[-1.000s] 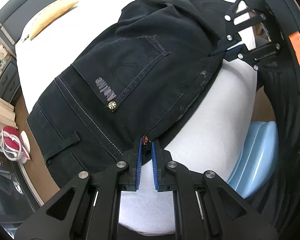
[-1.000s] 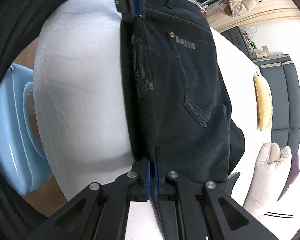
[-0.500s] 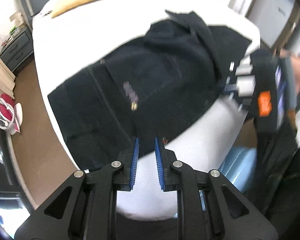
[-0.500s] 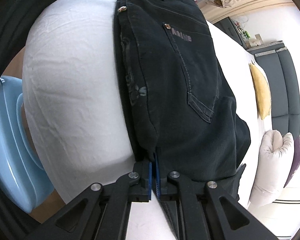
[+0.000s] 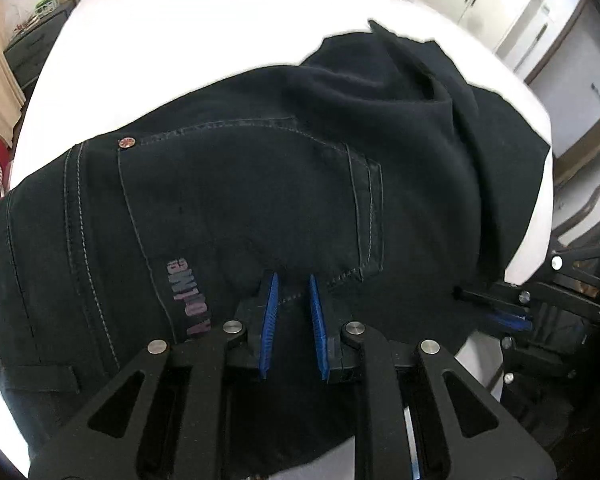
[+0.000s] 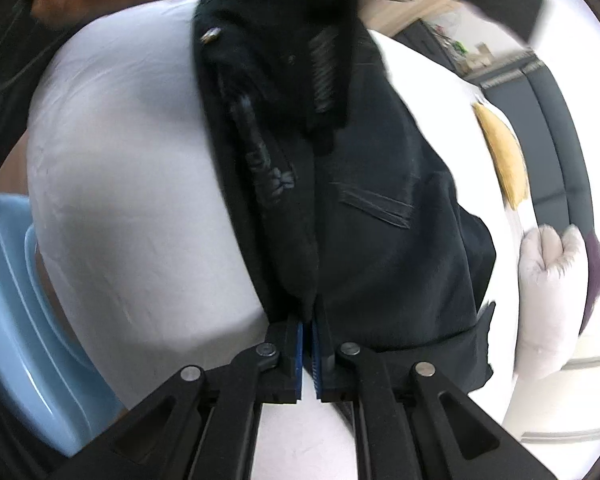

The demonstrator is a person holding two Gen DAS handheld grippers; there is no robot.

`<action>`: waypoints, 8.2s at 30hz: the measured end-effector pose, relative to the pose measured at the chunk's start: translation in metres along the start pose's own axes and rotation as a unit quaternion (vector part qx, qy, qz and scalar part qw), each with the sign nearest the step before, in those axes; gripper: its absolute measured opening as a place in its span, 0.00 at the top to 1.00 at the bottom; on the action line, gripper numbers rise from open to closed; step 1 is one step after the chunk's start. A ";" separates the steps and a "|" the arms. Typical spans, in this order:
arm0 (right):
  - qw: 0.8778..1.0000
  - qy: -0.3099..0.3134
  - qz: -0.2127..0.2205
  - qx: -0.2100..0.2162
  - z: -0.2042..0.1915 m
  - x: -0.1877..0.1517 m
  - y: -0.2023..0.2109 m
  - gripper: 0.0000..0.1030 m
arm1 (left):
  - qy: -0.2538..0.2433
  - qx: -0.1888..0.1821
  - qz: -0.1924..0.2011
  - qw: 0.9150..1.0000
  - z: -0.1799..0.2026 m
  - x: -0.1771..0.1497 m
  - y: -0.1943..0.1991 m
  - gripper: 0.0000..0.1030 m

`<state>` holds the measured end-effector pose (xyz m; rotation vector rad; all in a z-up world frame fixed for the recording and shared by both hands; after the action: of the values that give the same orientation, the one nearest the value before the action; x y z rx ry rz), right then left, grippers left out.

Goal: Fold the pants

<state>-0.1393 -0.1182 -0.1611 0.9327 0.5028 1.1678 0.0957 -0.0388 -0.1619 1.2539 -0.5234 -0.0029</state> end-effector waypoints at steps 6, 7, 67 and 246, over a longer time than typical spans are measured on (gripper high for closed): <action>0.977 -0.195 0.075 0.047 0.054 -0.025 0.034 0.34 | 0.020 0.004 -0.004 1.000 -0.002 0.002 -0.003 0.85; 0.960 -0.253 0.104 0.062 0.077 -0.036 0.046 0.31 | 0.024 0.005 0.000 1.000 -0.002 0.000 -0.002 0.85; 0.302 -0.928 0.193 0.102 0.240 -0.449 -0.079 0.44 | 0.048 0.044 -0.026 0.998 0.019 0.002 -0.024 0.85; 0.489 -0.799 0.127 0.328 0.209 -0.269 -0.150 1.00 | 0.038 -0.052 -0.005 0.998 -0.026 0.073 -0.027 0.84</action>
<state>0.0088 -0.4567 -0.2046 2.3224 -0.8767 -0.1655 0.1776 -0.0453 -0.1638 1.1504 -0.4467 0.0096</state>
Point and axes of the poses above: each gripper's, at about its wrist camera, not at the fingertips, and y roughly against the way its jaws point, z to its right, x to its top, the point moved 1 cm from there along -y, roughly the way its jaws point, and after that the axes turned 1 degree about -z, right-handed, at the moved point
